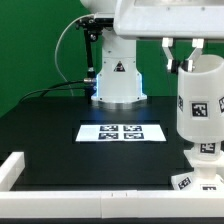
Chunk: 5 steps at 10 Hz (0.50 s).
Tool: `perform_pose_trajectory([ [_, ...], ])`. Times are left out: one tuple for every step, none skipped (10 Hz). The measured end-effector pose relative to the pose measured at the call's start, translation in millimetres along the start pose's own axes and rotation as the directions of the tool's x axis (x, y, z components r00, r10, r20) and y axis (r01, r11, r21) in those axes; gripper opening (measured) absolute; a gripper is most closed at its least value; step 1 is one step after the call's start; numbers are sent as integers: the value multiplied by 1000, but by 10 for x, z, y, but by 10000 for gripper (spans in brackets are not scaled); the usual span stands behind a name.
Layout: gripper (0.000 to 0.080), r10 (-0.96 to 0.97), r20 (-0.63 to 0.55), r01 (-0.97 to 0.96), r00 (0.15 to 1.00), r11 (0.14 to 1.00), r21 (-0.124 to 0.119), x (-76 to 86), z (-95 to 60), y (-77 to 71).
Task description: Assemble lamp
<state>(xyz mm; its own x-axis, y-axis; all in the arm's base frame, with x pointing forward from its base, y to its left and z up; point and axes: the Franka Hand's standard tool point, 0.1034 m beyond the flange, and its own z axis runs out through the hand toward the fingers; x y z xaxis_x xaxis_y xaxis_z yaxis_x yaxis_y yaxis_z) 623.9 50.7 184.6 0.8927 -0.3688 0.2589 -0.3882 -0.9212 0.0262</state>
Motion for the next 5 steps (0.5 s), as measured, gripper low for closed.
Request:
perform_pose_trajectory([
  [45,-1,0,1,1000,1000,-2,-12,50,-3],
  [45,-5,-1,5,1000,1000,-3,-26,112,-9],
  [45,-7,2,7,1000,1000,-5,-40,139,-10],
  [45,-3,4,3,1000,1000,-2,-41,139,-12],
  [161,-3,5,3,1000,1000,-3,-44,143,-12],
])
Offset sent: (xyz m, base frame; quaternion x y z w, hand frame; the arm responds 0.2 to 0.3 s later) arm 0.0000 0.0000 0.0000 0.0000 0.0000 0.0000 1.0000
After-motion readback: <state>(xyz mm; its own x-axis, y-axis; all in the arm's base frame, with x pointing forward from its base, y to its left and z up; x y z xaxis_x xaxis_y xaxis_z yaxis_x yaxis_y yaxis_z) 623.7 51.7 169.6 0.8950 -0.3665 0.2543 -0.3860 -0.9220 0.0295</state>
